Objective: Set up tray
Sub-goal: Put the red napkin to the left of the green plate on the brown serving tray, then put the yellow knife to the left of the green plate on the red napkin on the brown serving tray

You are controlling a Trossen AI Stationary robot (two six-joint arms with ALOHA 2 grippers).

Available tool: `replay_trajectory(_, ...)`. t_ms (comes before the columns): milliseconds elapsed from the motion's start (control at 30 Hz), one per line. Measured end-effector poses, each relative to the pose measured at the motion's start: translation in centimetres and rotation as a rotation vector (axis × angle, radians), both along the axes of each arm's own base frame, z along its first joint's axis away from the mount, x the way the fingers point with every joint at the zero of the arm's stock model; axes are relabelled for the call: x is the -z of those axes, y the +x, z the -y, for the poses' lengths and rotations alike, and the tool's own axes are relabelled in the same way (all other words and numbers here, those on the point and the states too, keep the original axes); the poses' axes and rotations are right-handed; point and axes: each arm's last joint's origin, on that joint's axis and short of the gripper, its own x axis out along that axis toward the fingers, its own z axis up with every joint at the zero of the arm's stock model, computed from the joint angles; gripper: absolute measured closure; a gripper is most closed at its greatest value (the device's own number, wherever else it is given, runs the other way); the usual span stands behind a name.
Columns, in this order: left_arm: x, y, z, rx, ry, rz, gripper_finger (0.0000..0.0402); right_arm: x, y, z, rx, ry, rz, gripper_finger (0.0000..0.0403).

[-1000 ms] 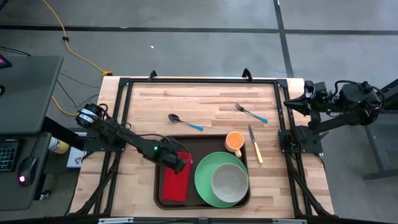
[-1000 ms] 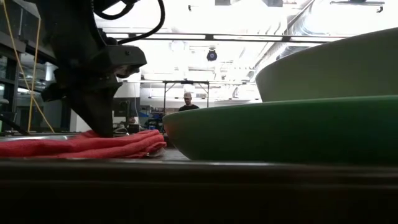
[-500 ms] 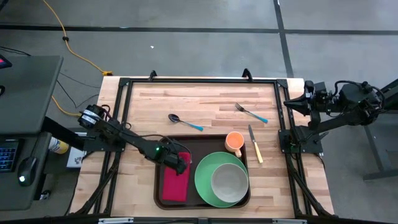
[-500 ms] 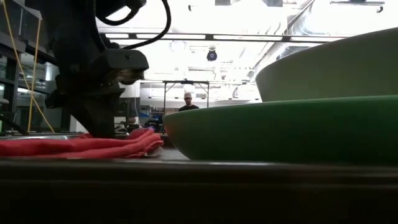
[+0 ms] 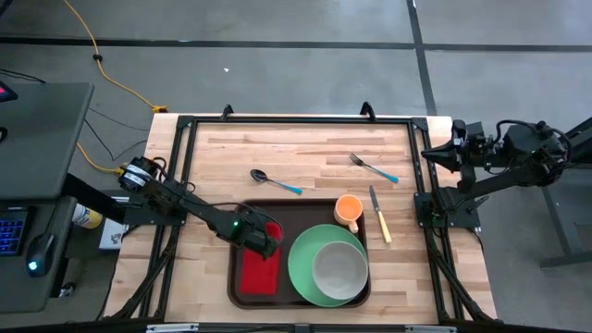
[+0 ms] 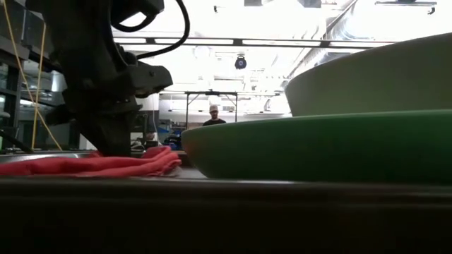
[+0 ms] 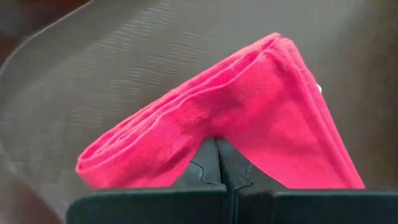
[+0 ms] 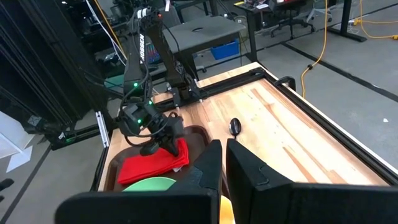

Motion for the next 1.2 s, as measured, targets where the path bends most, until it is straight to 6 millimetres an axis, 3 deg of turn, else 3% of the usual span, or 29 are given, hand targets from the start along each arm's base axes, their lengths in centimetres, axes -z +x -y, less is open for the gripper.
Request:
replay_trajectory(467,-0.3,0.0,-0.2,-0.084,0.042,0.005,0.0388,0.0,0.0,0.0,0.001,0.001,-0.001,0.0403)
replay_trajectory(833,-2.0,1.5,0.4,0.016,0.067,0.056,0.0326,0.0,0.0,0.0,0.001,0.001,-0.001,0.0403)
replay_trajectory(1000,-3.5,2.5,0.5,0.037,0.144,0.113,0.0311,0.0,0.0,0.0,-0.001,-0.002,-0.001,0.0403)
replay_trajectory(1200,-7.6,2.8,-0.1,0.09,0.356,0.139,0.0303,0.2,0.0,0.0,0.004,0.011,-0.021,0.0403)
